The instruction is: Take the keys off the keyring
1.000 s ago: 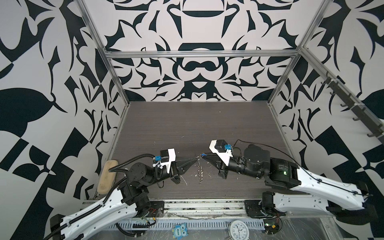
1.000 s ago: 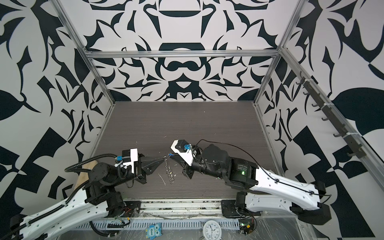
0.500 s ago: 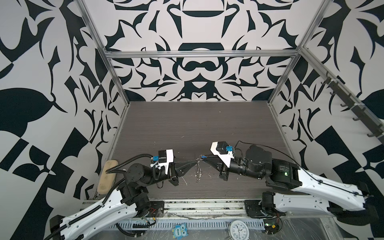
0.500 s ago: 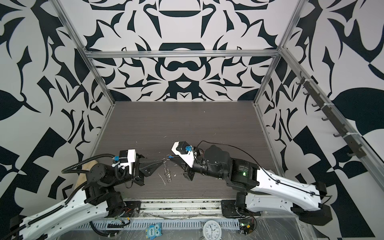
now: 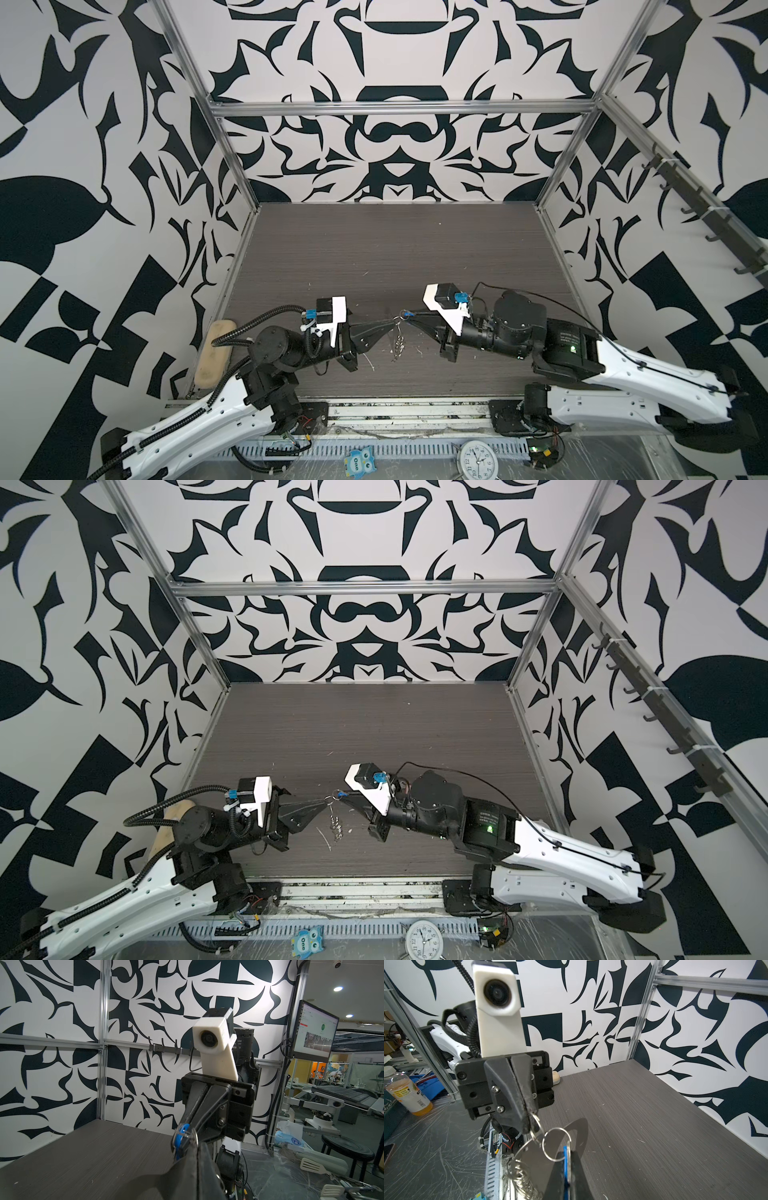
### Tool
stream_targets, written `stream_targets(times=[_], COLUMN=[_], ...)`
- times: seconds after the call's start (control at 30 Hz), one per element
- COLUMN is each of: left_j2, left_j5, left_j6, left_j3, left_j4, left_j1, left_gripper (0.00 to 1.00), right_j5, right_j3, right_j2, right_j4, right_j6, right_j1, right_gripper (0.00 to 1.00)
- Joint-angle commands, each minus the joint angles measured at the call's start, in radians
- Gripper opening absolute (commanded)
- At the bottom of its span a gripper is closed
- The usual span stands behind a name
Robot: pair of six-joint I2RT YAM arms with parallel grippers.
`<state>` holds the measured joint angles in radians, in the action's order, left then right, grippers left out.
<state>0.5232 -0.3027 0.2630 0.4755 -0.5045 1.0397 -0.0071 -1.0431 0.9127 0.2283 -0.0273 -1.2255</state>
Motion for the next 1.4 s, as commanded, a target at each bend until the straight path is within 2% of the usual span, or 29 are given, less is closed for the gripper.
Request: stream_targets(times=[0.0, 0.5, 0.93, 1.0, 1.37], left_j2=[-0.016, 0.009, -0.015, -0.019, -0.033], left_j5=[-0.088, -0.072, -0.081, -0.086, -0.117], left_j6=[0.013, 0.015, 0.027, 0.035, 0.082], left_j3=[0.032, 0.042, 0.024, 0.02, 0.01], left_j4=[-0.076, -0.037, -0.079, -0.097, -0.17], left_j1=[0.009, 0.009, 0.009, 0.009, 0.009], left_gripper=[0.0, 0.0, 0.0, 0.0, 0.0], right_j5=[0.112, 0.095, 0.191, 0.239, 0.25], right_j3=[-0.026, -0.116, -0.112, -0.106, -0.062], right_j2=[-0.021, 0.052, 0.084, 0.086, 0.087], right_j4=[0.004, 0.032, 0.096, 0.096, 0.074], right_j6=[-0.019, -0.011, -0.032, -0.031, -0.036], right_j1=[0.038, 0.04, 0.039, 0.04, 0.039], right_gripper=[0.0, 0.0, 0.0, 0.0, 0.0])
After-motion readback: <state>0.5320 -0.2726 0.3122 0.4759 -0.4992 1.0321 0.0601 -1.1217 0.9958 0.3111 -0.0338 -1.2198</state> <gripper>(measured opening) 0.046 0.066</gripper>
